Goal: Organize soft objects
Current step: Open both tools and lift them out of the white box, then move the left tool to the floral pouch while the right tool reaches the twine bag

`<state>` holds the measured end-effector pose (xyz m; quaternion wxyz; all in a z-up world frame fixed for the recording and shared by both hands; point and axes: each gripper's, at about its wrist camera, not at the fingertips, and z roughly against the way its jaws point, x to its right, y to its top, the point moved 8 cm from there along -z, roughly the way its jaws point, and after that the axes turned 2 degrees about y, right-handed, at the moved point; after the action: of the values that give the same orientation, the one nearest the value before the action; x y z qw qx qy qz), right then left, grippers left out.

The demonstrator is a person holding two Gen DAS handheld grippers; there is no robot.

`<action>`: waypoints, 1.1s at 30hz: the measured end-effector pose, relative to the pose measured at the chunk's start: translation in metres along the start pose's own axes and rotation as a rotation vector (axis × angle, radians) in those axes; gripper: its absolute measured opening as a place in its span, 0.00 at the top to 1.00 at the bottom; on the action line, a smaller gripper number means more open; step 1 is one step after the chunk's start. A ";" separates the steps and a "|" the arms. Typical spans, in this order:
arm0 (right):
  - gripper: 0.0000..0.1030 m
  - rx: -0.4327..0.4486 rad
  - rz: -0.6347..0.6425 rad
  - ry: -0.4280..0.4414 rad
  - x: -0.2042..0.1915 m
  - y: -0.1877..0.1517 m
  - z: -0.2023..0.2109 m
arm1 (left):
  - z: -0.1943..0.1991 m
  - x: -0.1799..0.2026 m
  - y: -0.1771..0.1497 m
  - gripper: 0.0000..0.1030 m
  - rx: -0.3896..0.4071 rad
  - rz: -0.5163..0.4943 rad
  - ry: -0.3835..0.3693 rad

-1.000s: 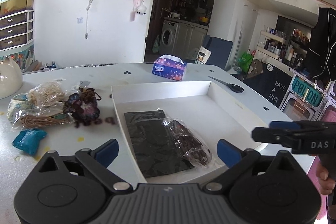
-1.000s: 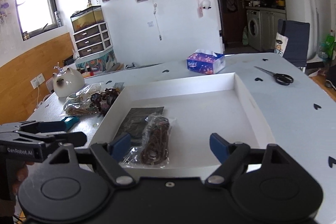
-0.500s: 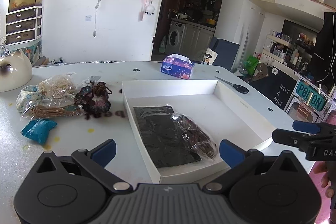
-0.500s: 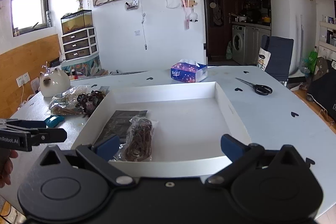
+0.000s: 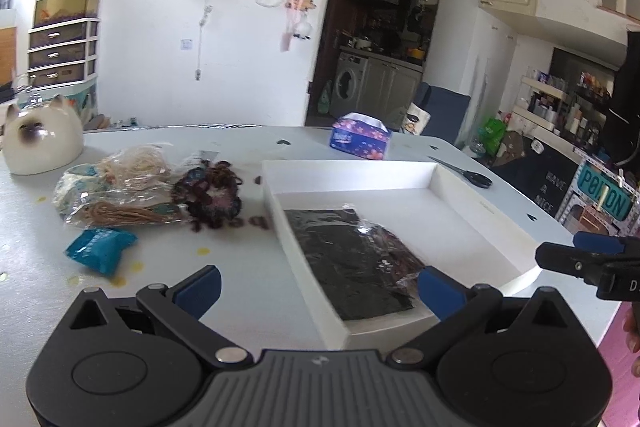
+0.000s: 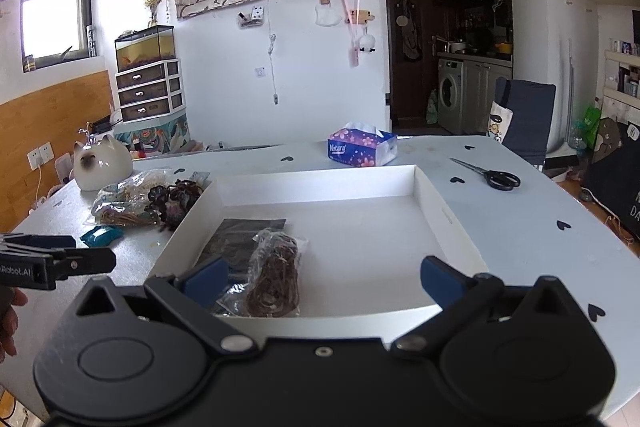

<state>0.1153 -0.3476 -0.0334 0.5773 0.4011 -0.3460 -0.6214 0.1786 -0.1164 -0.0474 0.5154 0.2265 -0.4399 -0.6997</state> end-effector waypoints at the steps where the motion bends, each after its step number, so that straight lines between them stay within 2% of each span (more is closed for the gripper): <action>1: 0.00 0.006 0.002 0.000 -0.003 0.000 -0.002 | 0.001 -0.005 -0.001 0.00 0.005 0.007 0.007; 7: 0.00 -0.001 0.038 0.045 -0.031 0.006 -0.029 | 0.010 -0.037 -0.004 0.00 0.043 0.026 0.068; 15: 0.00 0.036 0.105 0.109 -0.077 0.027 -0.062 | 0.018 -0.089 0.004 0.00 0.093 0.038 0.142; 22: 0.00 0.049 0.157 0.196 -0.114 0.043 -0.088 | 0.013 -0.133 0.011 0.01 0.119 0.017 0.170; 24: 0.05 0.043 0.192 0.224 -0.127 0.046 -0.095 | 0.009 -0.149 0.016 0.04 0.120 0.037 0.164; 26: 0.15 0.031 0.230 0.255 -0.142 0.048 -0.103 | 0.005 -0.164 0.022 0.07 0.112 0.073 0.152; 33: 0.32 -0.010 0.412 0.336 -0.193 0.054 -0.133 | -0.017 -0.214 0.049 0.11 0.074 0.153 0.126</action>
<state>0.2610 -0.1561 -0.0250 0.7430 0.4169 -0.3165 -0.4171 0.2954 0.0703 -0.0439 0.5853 0.2546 -0.4484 -0.6258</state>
